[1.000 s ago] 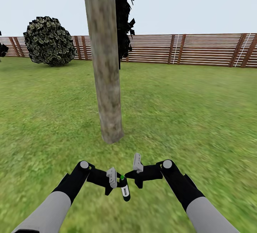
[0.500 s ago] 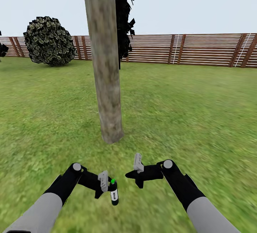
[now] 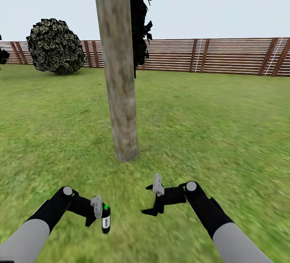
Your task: In the garden, pick up the pesticide atomizer on the floor and spray pesticide onto both trees until each tree trunk is fully covered.
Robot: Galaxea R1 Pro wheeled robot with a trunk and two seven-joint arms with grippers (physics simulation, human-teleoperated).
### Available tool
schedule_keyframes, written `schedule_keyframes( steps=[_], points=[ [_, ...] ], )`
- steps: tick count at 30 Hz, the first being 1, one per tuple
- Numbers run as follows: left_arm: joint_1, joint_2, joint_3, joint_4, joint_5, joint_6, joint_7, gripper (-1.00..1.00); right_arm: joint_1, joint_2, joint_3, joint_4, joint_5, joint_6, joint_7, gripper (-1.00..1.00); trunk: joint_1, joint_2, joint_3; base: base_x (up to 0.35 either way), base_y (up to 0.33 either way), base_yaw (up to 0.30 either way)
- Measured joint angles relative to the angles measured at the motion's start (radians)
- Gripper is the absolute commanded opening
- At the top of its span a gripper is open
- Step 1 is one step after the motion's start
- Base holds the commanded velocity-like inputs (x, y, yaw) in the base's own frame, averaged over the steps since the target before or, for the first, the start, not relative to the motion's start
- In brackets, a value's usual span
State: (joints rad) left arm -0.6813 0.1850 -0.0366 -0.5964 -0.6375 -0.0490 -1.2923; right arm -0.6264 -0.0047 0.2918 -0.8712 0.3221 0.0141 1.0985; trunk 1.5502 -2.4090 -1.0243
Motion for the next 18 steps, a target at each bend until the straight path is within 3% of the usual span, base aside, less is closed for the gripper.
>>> schedule_keyframes(
  steps=[3, 6, 7, 9, 10, 11, 14, 17, 18],
  points=[
    [-0.001, 0.000, 0.024, 0.000, 0.003, 0.007, 0.092, -1.00, 0.003, -0.022, -0.004, 0.048, -0.002, -0.004, -0.015, 1.00, 0.000, 0.000, 0.000, 0.000, 0.000, 0.000],
    [-0.001, -0.003, 0.053, 0.001, 0.009, 0.012, 0.191, -1.00, 0.005, -0.047, -0.014, 0.146, -0.006, -0.026, -0.113, 1.00, 0.000, 0.000, 0.000, 0.000, 0.000, 0.000],
    [0.000, -0.005, 0.063, 0.001, 0.010, 0.014, 0.216, -1.00, 0.005, -0.053, -0.024, 0.184, -0.007, -0.047, -0.166, 1.00, 0.000, 0.000, 0.000, 0.000, 0.000, 0.000],
    [0.001, -0.009, 0.099, 0.005, 0.012, 0.032, 0.274, -1.00, 0.008, -0.060, -0.067, 0.295, -0.008, -0.130, -0.336, 1.00, 0.000, 0.000, 0.000, 0.000, 0.000, 0.000],
    [0.002, -0.010, 0.108, 0.008, 0.012, 0.039, 0.286, -1.00, 0.009, -0.061, -0.079, 0.321, -0.008, -0.149, -0.374, 1.00, 0.000, 0.000, 0.000, 0.000, 0.000, 0.000],
    [0.003, -0.014, 0.133, 0.023, 0.012, 0.062, 0.319, -1.00, 0.012, -0.062, -0.118, 0.394, -0.007, -0.206, -0.482, 1.00, 0.000, 0.000, 0.000, 0.000, 0.000, 0.000],
    [0.003, -0.025, 0.167, 0.062, 0.023, 0.090, 0.389, -1.00, 0.014, -0.063, -0.198, 0.538, -0.010, -0.322, -0.695, 1.00, 0.000, 0.000, 0.000, 0.000, 0.000, 0.000],
    [0.004, -0.050, 0.178, 0.089, 0.049, 0.099, 0.479, -1.00, 0.014, -0.063, -0.282, 0.621, -0.012, -0.422, -0.855, 1.00, 0.000, 0.000, 0.000, 0.000, 0.000, 0.000],
    [0.005, -0.054, 0.179, 0.093, 0.053, 0.100, 0.498, -1.00, 0.014, -0.063, -0.299, 0.631, -0.012, -0.434, -0.877, 1.00, 0.000, 0.000, 0.000, 0.000, 0.000, 0.000]
  ],
)
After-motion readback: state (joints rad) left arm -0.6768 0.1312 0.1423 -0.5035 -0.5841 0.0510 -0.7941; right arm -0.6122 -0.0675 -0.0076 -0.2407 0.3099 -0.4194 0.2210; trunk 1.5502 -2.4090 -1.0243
